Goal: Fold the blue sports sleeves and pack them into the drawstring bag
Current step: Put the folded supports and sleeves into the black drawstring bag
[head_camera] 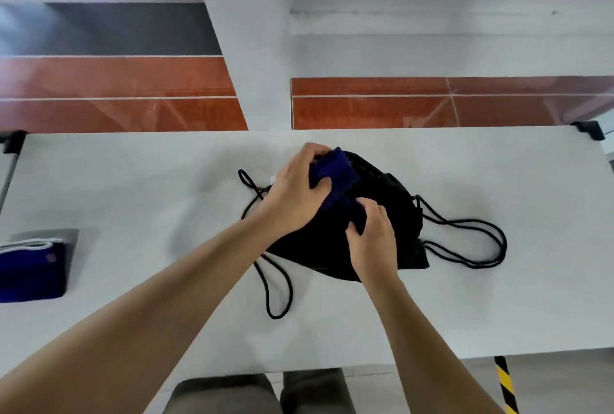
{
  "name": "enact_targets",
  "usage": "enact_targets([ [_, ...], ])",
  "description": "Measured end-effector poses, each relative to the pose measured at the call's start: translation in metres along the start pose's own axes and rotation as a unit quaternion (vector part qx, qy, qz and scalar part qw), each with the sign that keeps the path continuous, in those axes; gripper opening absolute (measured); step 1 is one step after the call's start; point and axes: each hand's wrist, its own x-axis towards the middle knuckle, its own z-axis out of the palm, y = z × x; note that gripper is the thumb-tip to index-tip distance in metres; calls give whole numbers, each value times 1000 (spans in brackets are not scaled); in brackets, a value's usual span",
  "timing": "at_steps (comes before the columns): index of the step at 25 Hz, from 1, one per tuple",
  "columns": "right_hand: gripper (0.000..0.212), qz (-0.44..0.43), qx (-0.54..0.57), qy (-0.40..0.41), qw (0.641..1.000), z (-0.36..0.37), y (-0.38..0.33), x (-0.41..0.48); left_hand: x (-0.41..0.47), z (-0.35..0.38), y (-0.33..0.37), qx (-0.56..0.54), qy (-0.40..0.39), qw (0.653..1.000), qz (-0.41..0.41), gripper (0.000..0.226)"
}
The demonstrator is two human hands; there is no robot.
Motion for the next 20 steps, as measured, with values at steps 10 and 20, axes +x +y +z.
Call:
enact_targets([
  [10, 42, -45, -86, -121, 988, 25, 35, -2, 32, 50, -72, 97, -125, 983, -91, 43],
  [20, 48, -71, -127, -125, 981, 17, 29, 8, 26, 62, -84, 289, -41, 956, 7, 38],
])
